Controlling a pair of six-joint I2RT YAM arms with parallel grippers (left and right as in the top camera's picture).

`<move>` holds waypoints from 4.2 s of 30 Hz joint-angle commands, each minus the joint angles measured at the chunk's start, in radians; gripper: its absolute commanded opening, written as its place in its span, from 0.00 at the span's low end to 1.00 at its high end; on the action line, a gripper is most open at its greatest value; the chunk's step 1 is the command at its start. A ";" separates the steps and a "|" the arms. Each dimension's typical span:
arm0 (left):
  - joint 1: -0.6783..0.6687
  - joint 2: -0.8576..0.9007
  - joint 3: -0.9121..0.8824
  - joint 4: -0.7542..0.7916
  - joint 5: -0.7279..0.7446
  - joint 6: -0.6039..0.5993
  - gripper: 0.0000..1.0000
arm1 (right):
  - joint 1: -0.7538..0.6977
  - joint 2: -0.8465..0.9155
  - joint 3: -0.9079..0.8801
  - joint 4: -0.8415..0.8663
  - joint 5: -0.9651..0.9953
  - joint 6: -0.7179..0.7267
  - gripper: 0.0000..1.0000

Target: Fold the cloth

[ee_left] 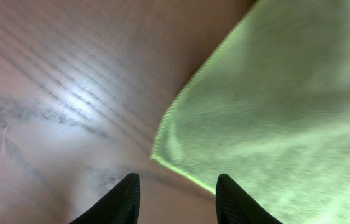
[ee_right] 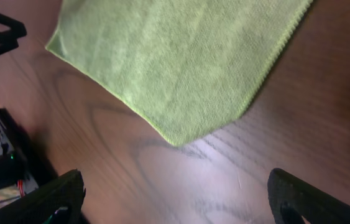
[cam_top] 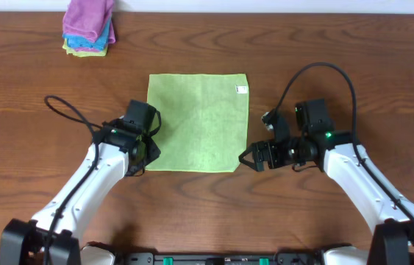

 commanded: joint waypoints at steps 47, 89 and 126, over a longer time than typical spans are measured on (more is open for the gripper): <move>-0.025 0.192 -0.005 0.261 0.045 0.099 0.47 | 0.121 0.327 -0.034 0.309 -0.224 0.221 0.96; -0.025 0.170 -0.003 0.201 0.044 0.182 0.47 | -0.005 0.126 -0.021 0.053 -0.125 0.209 0.80; -0.003 -0.006 -0.175 0.118 -0.007 0.140 0.47 | 0.159 0.127 -0.021 0.040 0.180 0.304 0.64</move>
